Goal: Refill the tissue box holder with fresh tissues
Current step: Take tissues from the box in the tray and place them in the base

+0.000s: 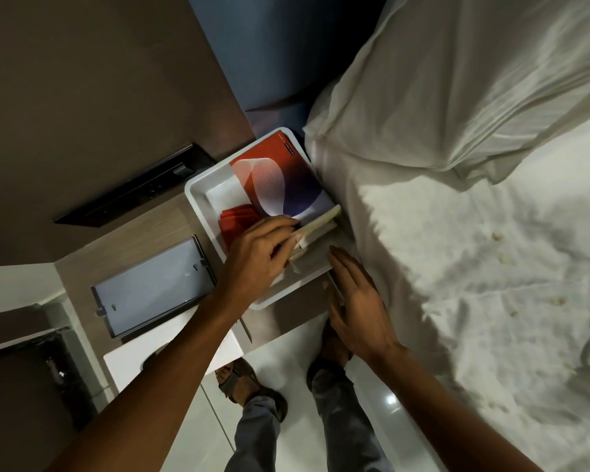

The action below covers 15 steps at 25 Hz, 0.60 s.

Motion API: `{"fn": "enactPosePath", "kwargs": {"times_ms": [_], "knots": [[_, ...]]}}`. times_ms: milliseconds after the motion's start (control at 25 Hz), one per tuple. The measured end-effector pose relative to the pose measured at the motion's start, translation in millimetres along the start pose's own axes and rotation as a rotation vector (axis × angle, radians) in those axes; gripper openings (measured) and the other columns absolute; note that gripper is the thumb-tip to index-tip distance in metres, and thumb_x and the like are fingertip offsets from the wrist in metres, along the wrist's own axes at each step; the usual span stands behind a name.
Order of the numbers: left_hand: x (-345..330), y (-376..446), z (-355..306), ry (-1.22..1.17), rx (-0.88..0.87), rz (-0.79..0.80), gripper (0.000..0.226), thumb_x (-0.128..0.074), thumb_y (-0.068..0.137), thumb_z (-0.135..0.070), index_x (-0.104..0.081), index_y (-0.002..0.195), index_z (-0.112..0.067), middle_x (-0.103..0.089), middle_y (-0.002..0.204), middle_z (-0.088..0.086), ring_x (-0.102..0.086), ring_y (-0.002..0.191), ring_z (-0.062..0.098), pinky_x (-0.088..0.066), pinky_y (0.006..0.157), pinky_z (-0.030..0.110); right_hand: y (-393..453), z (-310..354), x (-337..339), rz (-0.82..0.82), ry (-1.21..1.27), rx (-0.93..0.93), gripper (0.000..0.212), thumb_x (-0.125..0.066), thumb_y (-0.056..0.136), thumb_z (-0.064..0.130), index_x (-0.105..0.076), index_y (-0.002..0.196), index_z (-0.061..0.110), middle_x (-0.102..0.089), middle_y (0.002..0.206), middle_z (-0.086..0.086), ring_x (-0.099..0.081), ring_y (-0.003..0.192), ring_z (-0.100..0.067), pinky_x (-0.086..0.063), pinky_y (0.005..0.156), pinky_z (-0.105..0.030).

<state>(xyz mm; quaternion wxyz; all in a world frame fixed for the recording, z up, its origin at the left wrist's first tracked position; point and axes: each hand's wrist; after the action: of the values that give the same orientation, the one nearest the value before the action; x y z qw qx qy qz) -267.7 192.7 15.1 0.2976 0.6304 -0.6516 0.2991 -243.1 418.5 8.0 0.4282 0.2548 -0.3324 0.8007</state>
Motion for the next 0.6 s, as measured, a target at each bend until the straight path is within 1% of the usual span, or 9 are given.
{"fn": "enactPosePath", "kwargs": {"times_ms": [80,160,280,360,400,480,520,600], "knots": [[20,4,-10,-0.127,0.073,-0.043,0.025,-0.064,0.105,-0.025,-0.074,0.12,-0.008,-0.077,0.116,0.005,-0.074,0.109,0.015,-0.064,0.093,0.033,10,7,6,-0.017,-0.031,0.098,0.054,-0.045,0.108,0.023,-0.035,0.161,0.013,-0.033,0.168,-0.005,-0.03,0.156,-0.019,-0.034,0.125,-0.038],[38,10,-17,-0.185,0.104,-0.102,0.022,-0.065,0.105,-0.027,-0.072,0.113,-0.008,-0.077,0.107,0.001,-0.073,0.104,0.01,-0.062,0.088,0.022,22,13,13,-0.042,-0.043,0.222,0.054,-0.046,0.106,0.016,-0.037,0.159,0.01,-0.034,0.168,-0.008,-0.031,0.157,-0.022,-0.035,0.124,-0.043],[53,14,-22,-0.218,0.14,-0.124,0.025,-0.065,0.104,-0.03,-0.071,0.106,-0.006,-0.07,0.098,-0.008,-0.072,0.09,0.005,-0.055,0.079,0.006,43,22,28,-0.108,-0.093,0.372,0.05,-0.052,0.102,0.008,-0.048,0.152,0.003,-0.046,0.16,-0.014,-0.041,0.151,-0.028,-0.039,0.121,-0.048],[58,13,-23,-0.214,0.167,-0.128,0.025,-0.064,0.104,-0.031,-0.069,0.104,-0.007,-0.067,0.098,-0.01,-0.07,0.089,0.004,-0.053,0.077,0.004,58,29,40,-0.123,-0.159,0.425,0.047,-0.057,0.1,0.005,-0.055,0.147,0.002,-0.053,0.154,-0.015,-0.048,0.147,-0.029,-0.041,0.12,-0.047],[60,13,-23,-0.207,0.181,-0.134,0.025,-0.065,0.103,-0.032,-0.069,0.105,-0.007,-0.067,0.099,-0.01,-0.07,0.093,0.004,-0.055,0.079,0.005,66,34,47,-0.092,-0.193,0.439,0.046,-0.057,0.1,0.005,-0.056,0.146,0.003,-0.054,0.153,-0.014,-0.049,0.146,-0.029,-0.042,0.12,-0.044],[65,13,-24,-0.209,0.191,-0.144,0.027,-0.064,0.103,-0.034,-0.069,0.105,-0.008,-0.066,0.101,-0.009,-0.069,0.096,0.004,-0.056,0.082,0.005,83,46,57,0.052,-0.241,0.445,0.051,-0.056,0.1,0.012,-0.052,0.15,0.007,-0.051,0.156,-0.011,-0.046,0.147,-0.027,-0.042,0.12,-0.042],[67,14,-24,-0.214,0.186,-0.145,0.027,-0.064,0.103,-0.034,-0.069,0.105,-0.007,-0.066,0.1,-0.008,-0.069,0.095,0.004,-0.055,0.083,0.005,90,51,60,0.132,-0.268,0.449,0.056,-0.057,0.099,0.015,-0.048,0.154,0.01,-0.047,0.159,-0.009,-0.042,0.15,-0.026,-0.04,0.122,-0.042],[70,17,-25,-0.227,0.181,-0.149,0.027,-0.064,0.104,-0.034,-0.069,0.106,-0.008,-0.067,0.1,-0.005,-0.07,0.098,0.009,-0.057,0.086,0.009,103,60,61,0.25,-0.373,0.477,0.07,-0.061,0.096,0.023,-0.035,0.16,0.015,-0.037,0.165,-0.007,-0.029,0.156,-0.028,-0.03,0.127,-0.044]]}}
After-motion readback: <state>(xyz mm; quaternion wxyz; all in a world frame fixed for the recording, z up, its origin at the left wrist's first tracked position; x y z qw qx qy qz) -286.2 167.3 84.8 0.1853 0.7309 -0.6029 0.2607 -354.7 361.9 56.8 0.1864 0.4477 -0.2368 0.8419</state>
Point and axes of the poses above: each hand's wrist, its own y-axis towards the middle knuckle, its own x-axis out of the back of the hand, z = x × y
